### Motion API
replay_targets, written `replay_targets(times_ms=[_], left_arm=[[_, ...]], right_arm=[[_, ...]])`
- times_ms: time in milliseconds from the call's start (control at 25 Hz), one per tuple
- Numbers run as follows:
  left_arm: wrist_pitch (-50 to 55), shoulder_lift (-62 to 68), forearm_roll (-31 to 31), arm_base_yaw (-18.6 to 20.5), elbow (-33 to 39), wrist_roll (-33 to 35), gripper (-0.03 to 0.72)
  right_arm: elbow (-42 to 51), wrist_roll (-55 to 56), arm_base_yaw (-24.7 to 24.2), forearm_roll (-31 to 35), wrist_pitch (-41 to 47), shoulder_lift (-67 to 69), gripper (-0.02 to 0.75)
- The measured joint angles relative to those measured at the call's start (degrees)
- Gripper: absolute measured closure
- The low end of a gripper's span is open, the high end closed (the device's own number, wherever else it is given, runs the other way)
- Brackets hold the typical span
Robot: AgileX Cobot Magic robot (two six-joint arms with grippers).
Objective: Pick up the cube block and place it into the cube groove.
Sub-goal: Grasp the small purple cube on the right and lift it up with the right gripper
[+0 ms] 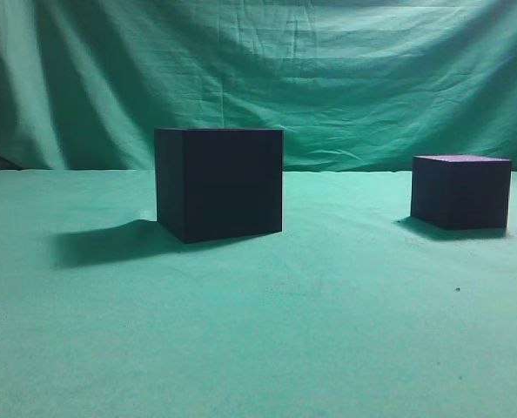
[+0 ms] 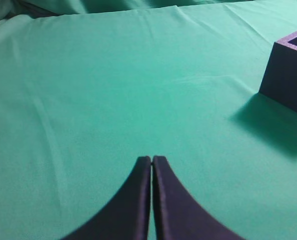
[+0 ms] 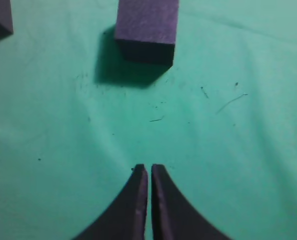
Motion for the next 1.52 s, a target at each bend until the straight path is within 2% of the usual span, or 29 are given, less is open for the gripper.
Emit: replay_targets(times_ms=[120,240,400,560,640,680,840,1000,1040,1160,1200,1360,1520], left_arm=[[0.00,0.00,0.00,0.00,0.00,0.00,0.688],[0.00,0.00,0.00,0.00,0.00,0.00,0.688],[0.00,0.00,0.00,0.00,0.00,0.00,0.688],[0.00,0.00,0.00,0.00,0.00,0.00,0.688],[0.00,0.00,0.00,0.00,0.00,0.00,0.688],[0.00,0.00,0.00,0.00,0.00,0.00,0.688],[0.00,0.00,0.00,0.00,0.00,0.00,0.688],[0.00,0.00,0.00,0.00,0.00,0.00,0.688],[0.00,0.00,0.00,0.00,0.00,0.00,0.688],[0.00,0.00,0.00,0.00,0.00,0.00,0.688],[0.00,0.00,0.00,0.00,0.00,0.00,0.688],[0.00,0.00,0.00,0.00,0.00,0.00,0.688],[0.00,0.00,0.00,0.00,0.00,0.00,0.688]], right_arm=[[-7.02,3.39,5.05,-4.74,2.98,9.40,0.738],[-12.84,4.78,8.01,-7.87,3.66,17.10,0.738],[-19.68,5.37,8.73,-8.61,3.78,25.33,0.533],[-23.91,8.46,8.73,-9.22,2.58,31.49,0.228],[-25.14,10.52,8.73,-10.25,1.53,34.16,0.119],[-25.37,11.49,8.73,-10.97,0.66,35.60,0.092],[-25.86,15.45,8.77,-15.02,-2.40,40.65,0.092],[-25.89,16.43,8.77,-15.91,-4.91,44.03,0.092],[-25.89,16.44,8.77,-15.91,-5.08,44.59,0.164],[-26.12,16.57,8.77,-15.94,-5.42,45.21,0.297],[-26.43,16.57,8.77,-15.94,-5.11,45.23,0.312],[-30.74,16.57,8.77,-15.94,-0.08,45.33,0.304],[-40.35,16.68,9.77,-15.36,8.68,45.33,0.304]])
